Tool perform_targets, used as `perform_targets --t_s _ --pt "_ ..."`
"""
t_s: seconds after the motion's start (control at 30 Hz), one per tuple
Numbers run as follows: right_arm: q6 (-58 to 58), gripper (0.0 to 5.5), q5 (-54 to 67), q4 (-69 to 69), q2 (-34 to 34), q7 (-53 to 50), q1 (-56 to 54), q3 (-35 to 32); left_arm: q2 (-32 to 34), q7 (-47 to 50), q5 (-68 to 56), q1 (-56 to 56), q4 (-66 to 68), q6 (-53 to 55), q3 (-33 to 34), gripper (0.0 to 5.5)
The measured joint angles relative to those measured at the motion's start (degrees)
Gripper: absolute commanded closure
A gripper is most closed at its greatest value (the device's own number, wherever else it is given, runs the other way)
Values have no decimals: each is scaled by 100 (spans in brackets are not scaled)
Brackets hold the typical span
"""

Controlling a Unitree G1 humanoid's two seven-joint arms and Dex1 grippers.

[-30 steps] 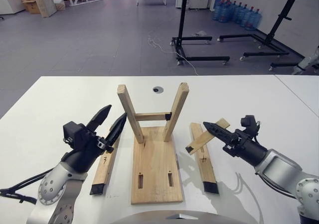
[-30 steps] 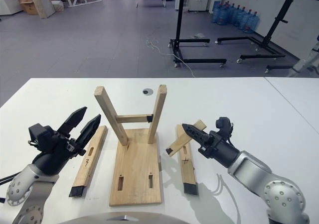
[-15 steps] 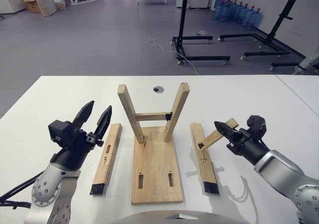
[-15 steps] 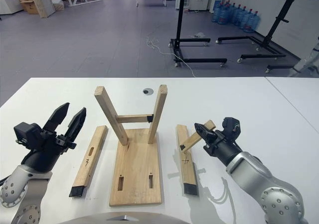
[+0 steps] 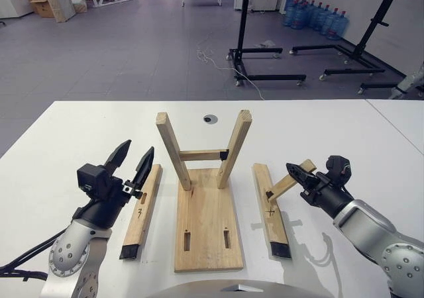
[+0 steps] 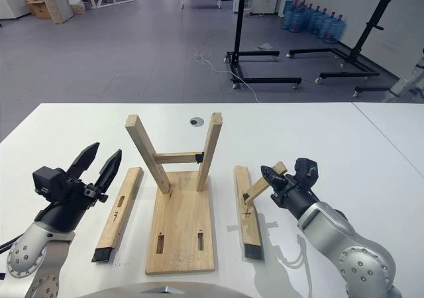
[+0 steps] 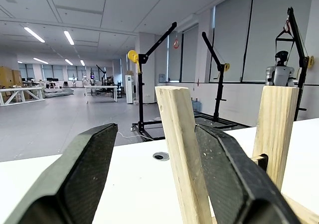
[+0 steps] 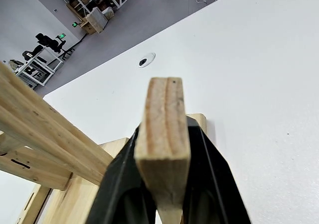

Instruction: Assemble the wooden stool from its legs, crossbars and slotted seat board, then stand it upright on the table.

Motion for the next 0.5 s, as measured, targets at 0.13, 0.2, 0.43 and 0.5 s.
perform_targets --t_s 0.13,0.2,0.43,0.5 --pt "8 512 -192 134 0 216 33 5 -48 -1 108 26 39 -31 -106 266" --pt "0 512 -322 166 9 313 31 14 -50 -22 139 50 60 -34 -124 266" --pt "73 512 -568 203 10 392 -138 87 -46 -62 216 103 95 -50 -130 266" --pt "146 512 -565 180 11 349 -196 100 -48 -63 263 130 100 -58 -156 266"
